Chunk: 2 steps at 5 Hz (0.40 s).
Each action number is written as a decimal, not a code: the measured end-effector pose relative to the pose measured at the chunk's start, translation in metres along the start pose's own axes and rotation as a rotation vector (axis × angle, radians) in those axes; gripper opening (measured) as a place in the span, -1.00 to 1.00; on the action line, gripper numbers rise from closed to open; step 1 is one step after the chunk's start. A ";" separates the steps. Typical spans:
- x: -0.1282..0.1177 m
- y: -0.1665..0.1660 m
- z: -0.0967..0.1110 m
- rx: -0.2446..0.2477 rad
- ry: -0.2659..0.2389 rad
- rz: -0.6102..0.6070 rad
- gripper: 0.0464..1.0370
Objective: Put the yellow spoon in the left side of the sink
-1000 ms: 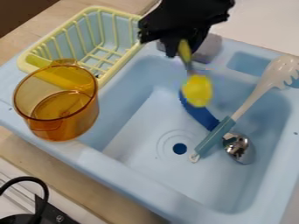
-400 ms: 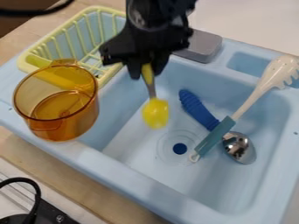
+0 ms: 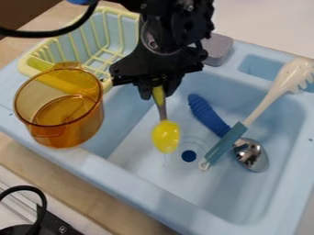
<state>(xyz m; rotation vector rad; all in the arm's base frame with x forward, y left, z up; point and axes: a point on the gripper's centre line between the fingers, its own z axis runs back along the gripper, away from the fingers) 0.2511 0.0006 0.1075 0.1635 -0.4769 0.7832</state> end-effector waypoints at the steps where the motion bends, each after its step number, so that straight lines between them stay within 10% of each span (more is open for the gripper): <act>1: -0.004 0.001 -0.007 0.021 -0.007 -0.001 -0.43; 2: -0.010 0.005 -0.017 0.065 -0.001 0.002 -0.43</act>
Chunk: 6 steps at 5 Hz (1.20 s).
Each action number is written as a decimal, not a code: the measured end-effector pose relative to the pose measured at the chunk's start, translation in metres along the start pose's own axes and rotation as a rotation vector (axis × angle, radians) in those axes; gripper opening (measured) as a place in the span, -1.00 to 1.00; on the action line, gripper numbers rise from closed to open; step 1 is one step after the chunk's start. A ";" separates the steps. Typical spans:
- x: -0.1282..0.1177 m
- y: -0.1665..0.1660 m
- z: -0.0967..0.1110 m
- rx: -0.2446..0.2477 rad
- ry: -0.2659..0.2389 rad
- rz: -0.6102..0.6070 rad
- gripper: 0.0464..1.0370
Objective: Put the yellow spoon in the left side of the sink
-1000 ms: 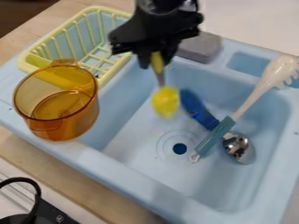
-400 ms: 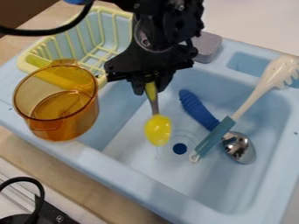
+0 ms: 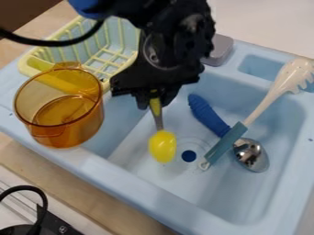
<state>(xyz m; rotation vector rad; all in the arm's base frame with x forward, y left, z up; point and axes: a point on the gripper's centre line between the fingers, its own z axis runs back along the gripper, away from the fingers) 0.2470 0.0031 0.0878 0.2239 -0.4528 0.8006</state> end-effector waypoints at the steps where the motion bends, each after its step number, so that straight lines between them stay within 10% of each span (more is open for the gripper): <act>1: -0.004 0.001 -0.006 0.018 0.010 -0.005 -0.43; 4: 0.004 0.016 -0.021 0.069 0.028 0.030 -0.31; 6: 0.008 0.011 -0.024 0.085 0.059 0.000 0.77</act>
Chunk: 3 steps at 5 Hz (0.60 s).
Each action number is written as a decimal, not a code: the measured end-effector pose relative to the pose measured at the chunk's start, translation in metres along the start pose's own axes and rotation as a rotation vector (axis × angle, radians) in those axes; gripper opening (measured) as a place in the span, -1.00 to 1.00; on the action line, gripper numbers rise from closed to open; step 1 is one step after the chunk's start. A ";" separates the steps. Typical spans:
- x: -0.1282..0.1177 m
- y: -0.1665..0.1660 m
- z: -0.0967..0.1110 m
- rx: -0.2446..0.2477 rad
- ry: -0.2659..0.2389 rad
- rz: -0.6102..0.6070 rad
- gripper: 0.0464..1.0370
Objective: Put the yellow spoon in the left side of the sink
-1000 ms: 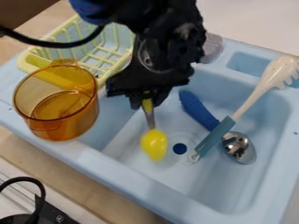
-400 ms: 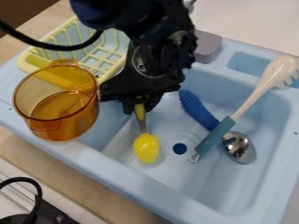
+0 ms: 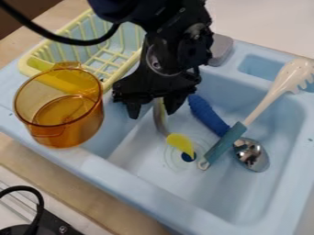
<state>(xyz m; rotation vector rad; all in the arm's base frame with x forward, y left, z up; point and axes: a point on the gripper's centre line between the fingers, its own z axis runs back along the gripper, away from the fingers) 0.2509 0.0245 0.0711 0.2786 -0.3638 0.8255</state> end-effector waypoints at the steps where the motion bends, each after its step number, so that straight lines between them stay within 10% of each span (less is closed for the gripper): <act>1: 0.002 0.001 0.001 0.030 0.004 -0.007 0.90; 3: 0.002 0.004 0.002 0.043 0.004 -0.004 0.90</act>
